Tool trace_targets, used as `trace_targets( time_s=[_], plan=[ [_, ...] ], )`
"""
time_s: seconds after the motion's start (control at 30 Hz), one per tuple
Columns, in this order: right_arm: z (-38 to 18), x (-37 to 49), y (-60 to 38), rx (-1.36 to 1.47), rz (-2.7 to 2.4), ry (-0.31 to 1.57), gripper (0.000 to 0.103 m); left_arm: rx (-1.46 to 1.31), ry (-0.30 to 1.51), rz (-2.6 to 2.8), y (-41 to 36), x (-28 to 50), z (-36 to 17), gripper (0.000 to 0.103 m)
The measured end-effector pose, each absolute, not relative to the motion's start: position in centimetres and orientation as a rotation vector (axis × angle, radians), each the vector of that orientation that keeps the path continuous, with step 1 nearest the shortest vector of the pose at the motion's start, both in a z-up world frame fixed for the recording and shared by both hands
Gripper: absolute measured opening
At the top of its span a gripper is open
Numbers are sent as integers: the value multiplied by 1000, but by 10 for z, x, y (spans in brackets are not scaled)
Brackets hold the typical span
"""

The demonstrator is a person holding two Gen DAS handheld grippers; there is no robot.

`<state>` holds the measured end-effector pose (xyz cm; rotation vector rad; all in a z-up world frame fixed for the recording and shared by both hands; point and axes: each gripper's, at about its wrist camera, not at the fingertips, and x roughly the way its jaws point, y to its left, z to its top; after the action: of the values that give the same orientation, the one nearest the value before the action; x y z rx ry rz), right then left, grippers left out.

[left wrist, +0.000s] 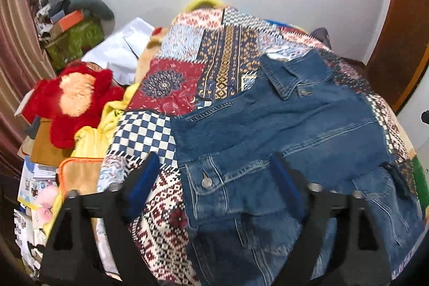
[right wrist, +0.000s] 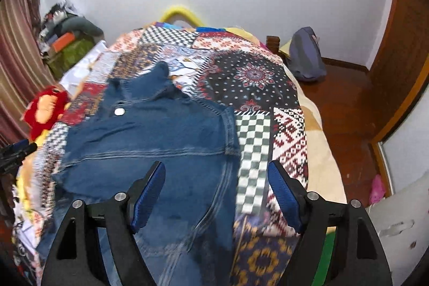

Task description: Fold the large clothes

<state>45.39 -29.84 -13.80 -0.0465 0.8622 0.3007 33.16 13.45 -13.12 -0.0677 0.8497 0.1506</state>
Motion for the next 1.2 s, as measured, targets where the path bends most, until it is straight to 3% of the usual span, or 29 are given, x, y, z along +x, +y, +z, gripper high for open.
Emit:
trace_targets(
  time_s=[0.03, 0.17, 0.6, 1.0, 1.2],
  plan=[
    [-135, 445, -299, -39, 304, 857, 83, -70, 840, 151, 133, 323, -127, 96],
    [-128, 411, -302, -27, 301, 838, 91, -105, 817, 124, 129, 291, -123, 97],
    [-175, 323, -328, 39, 325, 943, 91, -262, 942, 129, 140, 206, -176, 97],
    [-243, 281, -347, 195, 306, 1123, 91, -637, 1070, 127, 138, 152, -244, 97],
    [-249, 269, -351, 263, 292, 1079, 92, -662, 1117, 13, 116, 152, -252, 96]
  ],
)
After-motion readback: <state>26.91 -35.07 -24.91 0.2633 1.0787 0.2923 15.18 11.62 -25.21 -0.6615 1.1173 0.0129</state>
